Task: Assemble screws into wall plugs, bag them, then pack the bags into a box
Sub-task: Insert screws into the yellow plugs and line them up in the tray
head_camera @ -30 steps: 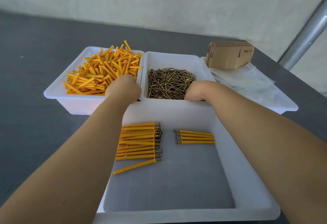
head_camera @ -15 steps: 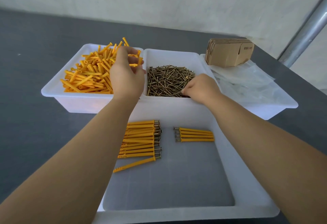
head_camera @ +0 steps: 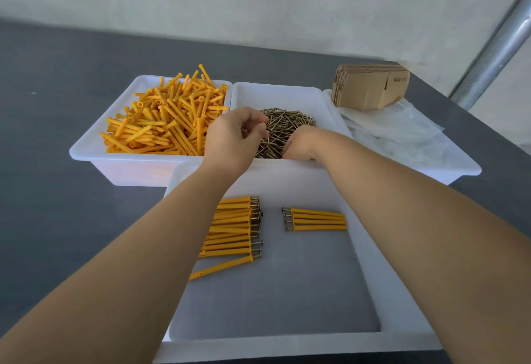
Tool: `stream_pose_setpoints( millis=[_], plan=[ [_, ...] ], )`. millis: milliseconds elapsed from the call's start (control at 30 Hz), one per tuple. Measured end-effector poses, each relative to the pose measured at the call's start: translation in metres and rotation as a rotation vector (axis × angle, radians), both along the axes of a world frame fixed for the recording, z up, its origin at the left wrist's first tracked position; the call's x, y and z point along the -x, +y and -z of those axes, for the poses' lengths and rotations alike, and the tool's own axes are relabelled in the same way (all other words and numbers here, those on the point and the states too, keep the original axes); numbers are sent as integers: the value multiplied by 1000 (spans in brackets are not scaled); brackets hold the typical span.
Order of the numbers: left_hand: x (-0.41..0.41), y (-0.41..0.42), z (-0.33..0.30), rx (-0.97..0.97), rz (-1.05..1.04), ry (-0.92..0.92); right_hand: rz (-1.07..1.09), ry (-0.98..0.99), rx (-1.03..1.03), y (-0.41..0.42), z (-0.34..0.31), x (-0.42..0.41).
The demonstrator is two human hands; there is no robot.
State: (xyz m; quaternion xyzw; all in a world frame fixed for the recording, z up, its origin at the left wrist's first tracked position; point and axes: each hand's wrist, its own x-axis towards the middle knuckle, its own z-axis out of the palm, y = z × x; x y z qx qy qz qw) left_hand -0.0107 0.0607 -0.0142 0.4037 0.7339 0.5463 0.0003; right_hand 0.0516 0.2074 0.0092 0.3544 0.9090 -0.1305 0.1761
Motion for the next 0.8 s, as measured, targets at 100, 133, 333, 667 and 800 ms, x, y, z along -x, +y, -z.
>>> stream_pose_setpoints(
  millis=[100,133,333,667,800],
  plan=[
    [0,-1,-1,9,6,17,3,21,-80,0,7,6],
    [0,-1,-2,2,7,15,37,79,-103,-1,9,6],
    [1,-4,-7,-67,45,-106,262,693,25,13,5,-20],
    [-11,-5,-13,-72,150,-487,522,995,1110,1,-9,-76],
    [-9,-5,-12,40,64,-481,558,1166,1222,-11,5,-79]
  ],
)
